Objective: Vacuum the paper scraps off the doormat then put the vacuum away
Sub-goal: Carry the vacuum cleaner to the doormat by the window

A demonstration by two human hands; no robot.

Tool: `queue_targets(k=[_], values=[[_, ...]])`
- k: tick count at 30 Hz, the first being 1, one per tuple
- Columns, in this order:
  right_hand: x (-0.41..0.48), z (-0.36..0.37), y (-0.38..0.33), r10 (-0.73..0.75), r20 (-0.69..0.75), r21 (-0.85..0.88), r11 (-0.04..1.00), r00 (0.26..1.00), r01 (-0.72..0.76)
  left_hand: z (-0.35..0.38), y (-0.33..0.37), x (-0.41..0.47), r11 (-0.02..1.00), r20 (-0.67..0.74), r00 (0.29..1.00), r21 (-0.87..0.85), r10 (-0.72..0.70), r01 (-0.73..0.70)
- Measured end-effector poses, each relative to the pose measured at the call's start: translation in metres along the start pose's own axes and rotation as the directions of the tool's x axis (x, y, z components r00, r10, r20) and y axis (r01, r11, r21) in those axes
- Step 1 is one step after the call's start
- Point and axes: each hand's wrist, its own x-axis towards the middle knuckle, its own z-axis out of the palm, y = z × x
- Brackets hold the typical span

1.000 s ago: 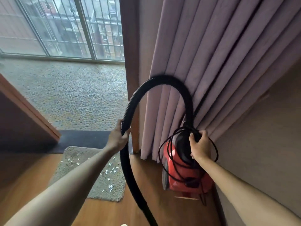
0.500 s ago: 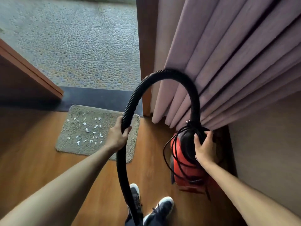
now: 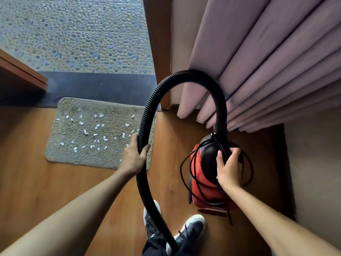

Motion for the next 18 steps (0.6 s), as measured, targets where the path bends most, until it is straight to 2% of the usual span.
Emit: queue_targets(k=[6, 18], values=[[0.024, 0.060, 0.028, 0.019, -0.004, -0.003, 1.000, 1.000, -0.019, 0.053, -0.037, 0.034, 0.999, -0.034, 0.999, 0.040, 0.007, -0.006], [0.065, 0.150, 0.092, 0.030, -0.029, 0.034, 0.999, 0.999, -0.029, 0.135, -0.103, 0.099, 0.999, -0.003, 1.000, 0.025, 0.025, -0.025]])
